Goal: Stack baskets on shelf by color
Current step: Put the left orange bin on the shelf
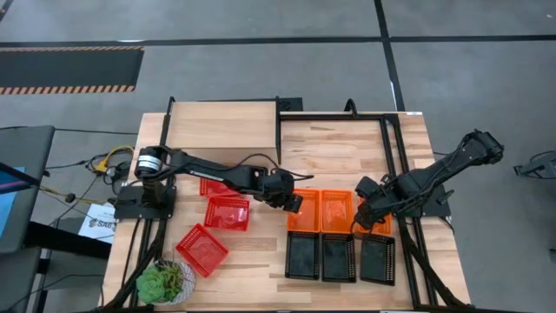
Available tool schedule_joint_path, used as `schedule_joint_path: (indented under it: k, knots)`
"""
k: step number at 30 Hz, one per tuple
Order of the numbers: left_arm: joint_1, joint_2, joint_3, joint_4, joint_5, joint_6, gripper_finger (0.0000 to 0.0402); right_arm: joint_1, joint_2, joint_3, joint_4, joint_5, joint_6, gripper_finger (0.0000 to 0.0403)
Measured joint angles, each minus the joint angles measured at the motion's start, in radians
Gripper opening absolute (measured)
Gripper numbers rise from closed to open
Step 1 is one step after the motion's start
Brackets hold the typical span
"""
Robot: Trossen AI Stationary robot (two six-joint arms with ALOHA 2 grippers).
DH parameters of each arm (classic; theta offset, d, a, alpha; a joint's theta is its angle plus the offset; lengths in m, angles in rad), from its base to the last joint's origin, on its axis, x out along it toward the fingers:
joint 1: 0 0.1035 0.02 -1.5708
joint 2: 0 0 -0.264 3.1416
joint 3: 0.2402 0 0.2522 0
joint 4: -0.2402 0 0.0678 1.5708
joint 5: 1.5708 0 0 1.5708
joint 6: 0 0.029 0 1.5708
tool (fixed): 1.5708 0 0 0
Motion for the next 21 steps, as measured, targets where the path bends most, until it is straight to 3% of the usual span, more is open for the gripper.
schedule_joint_path:
  k: [8,21]
  knots:
    - [0.000,0.006,-0.006,-0.026,-0.058,-0.001,0.0180,0.026,0.000,0.000,0.017,0.012,0.003,0.0187]
    - [0.000,0.071,-0.006,-0.006,-0.007,-0.001,0.0180,0.026,0.000,0.000,0.036,0.014,0.002,0.0182]
